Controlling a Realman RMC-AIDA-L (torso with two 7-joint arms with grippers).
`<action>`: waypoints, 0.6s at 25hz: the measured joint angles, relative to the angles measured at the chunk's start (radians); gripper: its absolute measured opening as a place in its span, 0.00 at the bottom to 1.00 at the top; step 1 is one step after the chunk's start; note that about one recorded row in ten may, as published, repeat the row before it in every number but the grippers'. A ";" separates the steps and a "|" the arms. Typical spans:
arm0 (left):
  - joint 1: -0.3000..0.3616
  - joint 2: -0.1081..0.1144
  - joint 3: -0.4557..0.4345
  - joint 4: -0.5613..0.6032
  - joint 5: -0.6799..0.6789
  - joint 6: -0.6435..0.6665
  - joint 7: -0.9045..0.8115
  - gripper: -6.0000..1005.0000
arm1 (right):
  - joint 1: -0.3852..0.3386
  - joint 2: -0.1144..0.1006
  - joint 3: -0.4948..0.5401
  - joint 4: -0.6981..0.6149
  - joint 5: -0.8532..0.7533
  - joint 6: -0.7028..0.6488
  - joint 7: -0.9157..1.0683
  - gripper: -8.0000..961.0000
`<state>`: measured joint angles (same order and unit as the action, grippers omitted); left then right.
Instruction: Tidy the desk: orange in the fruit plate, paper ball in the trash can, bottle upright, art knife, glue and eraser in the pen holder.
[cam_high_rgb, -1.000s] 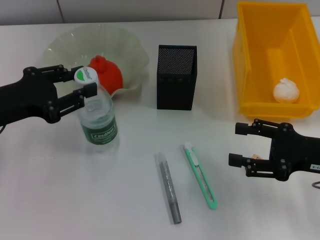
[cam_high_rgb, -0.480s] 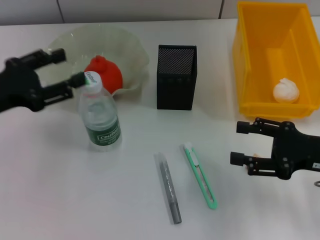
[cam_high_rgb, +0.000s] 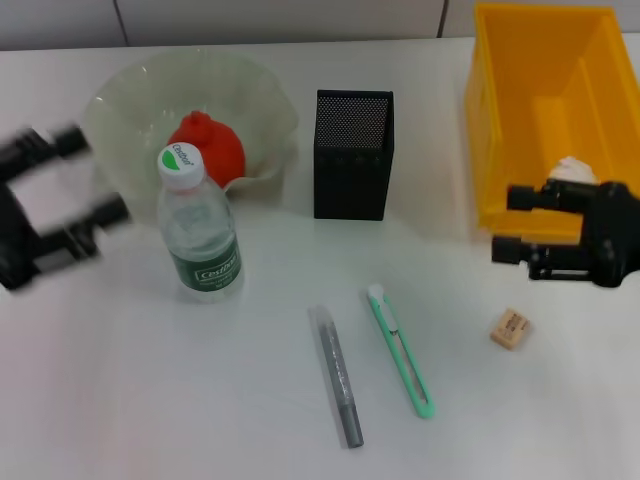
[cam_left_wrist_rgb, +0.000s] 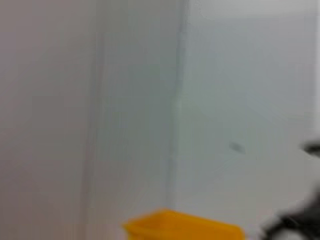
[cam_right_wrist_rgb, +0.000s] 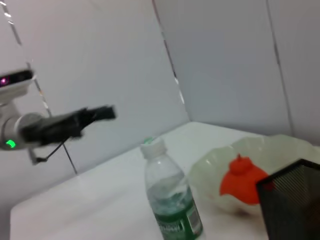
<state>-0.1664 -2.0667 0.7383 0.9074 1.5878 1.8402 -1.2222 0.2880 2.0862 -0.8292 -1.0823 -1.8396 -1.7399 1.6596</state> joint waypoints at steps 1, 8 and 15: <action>0.000 0.000 0.000 0.000 0.000 0.000 0.000 0.79 | 0.000 0.000 0.000 0.000 0.000 0.000 0.000 0.80; -0.013 -0.002 0.119 -0.217 0.075 -0.005 0.254 0.79 | 0.047 0.001 -0.237 -0.485 -0.296 0.005 0.535 0.79; -0.049 -0.002 0.123 -0.282 0.124 -0.031 0.284 0.78 | 0.216 -0.001 -0.621 -0.637 -0.638 0.003 0.987 0.78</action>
<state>-0.2154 -2.0691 0.8609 0.6257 1.7114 1.8090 -0.9386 0.5039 2.0850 -1.4502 -1.7198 -2.4772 -1.7367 2.6468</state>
